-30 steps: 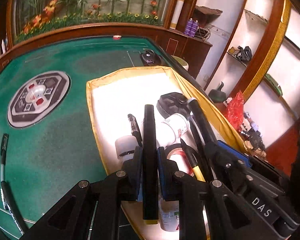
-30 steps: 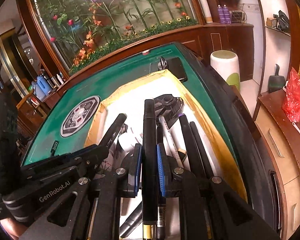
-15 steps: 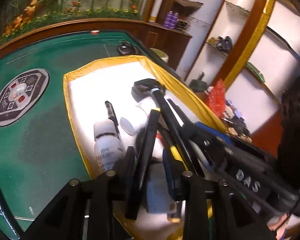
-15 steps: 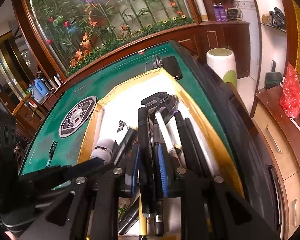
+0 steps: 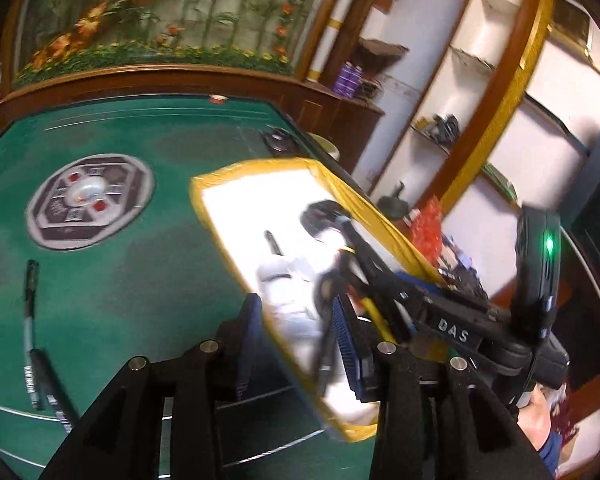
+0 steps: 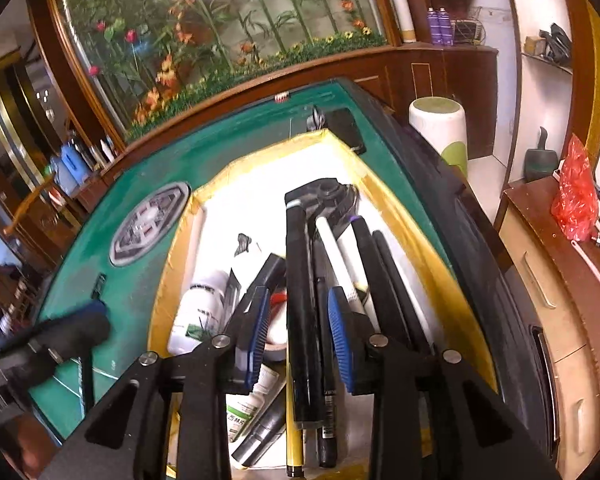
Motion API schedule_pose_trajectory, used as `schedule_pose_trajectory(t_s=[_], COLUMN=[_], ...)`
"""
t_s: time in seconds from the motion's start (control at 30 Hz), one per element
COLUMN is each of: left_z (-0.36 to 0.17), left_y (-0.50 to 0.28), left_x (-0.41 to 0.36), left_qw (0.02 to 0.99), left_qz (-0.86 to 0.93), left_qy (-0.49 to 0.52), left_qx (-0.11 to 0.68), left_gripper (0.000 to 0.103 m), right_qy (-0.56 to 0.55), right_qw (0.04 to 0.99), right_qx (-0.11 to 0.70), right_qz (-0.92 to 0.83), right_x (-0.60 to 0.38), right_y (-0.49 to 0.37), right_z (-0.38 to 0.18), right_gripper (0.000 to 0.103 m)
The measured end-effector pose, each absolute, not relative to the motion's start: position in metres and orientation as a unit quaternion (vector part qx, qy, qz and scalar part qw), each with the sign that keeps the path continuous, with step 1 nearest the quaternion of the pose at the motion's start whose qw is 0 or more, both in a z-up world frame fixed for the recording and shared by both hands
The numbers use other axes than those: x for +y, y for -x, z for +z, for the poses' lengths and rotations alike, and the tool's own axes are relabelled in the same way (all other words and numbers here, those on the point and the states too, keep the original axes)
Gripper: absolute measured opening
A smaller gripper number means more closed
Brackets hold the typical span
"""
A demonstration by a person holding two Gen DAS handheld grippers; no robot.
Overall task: Organize rigid objects
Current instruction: 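Lower the markers into the tray and open both tools, then move both tools back to the last pens on the felt, then grasp the thin black pen with the left tool while the right tool grasps a black marker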
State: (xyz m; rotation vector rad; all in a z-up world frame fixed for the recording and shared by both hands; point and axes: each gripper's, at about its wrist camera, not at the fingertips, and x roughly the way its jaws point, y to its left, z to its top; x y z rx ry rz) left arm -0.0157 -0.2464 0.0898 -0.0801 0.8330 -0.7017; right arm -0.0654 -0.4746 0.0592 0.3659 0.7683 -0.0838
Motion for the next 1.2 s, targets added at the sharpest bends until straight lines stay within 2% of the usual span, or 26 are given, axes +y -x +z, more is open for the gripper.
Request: schedule_pose_trajectory(t_s=[0.13,0.23,0.33,0.57,0.77,0.93,1.0,1.1,1.13,1.17,1.2], left_z=[0.087,0.085,0.081,0.064,0.038,0.025,0.02,0.017,0.016,0.016,0.015], left_y=[0.002,-0.006,-0.011,-0.022,-0.041,-0.055,-0.061,-0.068,-0.07,-0.071,-0.072], left_x=[-0.212,-0.18,-0.146,-0.082,-0.064,-0.083,-0.09,-0.09,-0.089,-0.086,-0.081], left_qw=[0.864,0.873,0.883,0.897,0.886,0.882,0.881,0.882,0.885,0.886,0.887], left_qz=[-0.305,-0.28,-0.251,-0.18,-0.143,-0.141,-0.136,-0.128,-0.121,-0.116,-0.117], left_qy=[0.063,0.073,0.082,0.091,0.104,0.063,0.045,0.04,0.034,0.034,0.039], left_qx=[0.397,0.392,0.388,0.393,0.429,0.446,0.452,0.451,0.448,0.447,0.446], left_gripper=[0.044,0.044,0.044,0.044,0.044,0.044,0.042,0.028,0.016,0.009,0.009], right_qy=[-0.173,-0.183,-0.171,-0.142,-0.085,-0.034,-0.028,-0.022,-0.02,-0.02,-0.02], right_qw=[0.909,0.915,0.922,0.926,0.912,0.902,0.899,0.894,0.893,0.892,0.891], right_qx=[0.369,0.354,0.344,0.348,0.377,0.391,0.395,0.402,0.404,0.405,0.406], right_qz=[-0.089,-0.069,-0.052,0.043,0.138,0.181,0.189,0.196,0.197,0.199,0.2], right_x=[-0.478,-0.473,-0.457,-0.392,-0.32,-0.279,-0.273,-0.268,-0.266,-0.267,-0.267], right_y=[0.069,0.074,0.077,0.069,0.064,0.069,0.07,0.07,0.07,0.07,0.069], right_z=[0.061,0.07,0.081,0.092,0.081,0.071,0.068,0.063,0.062,0.061,0.06], right_gripper=[0.03,0.031,0.036,0.039,0.048,0.051,0.054,0.054,0.054,0.054,0.054])
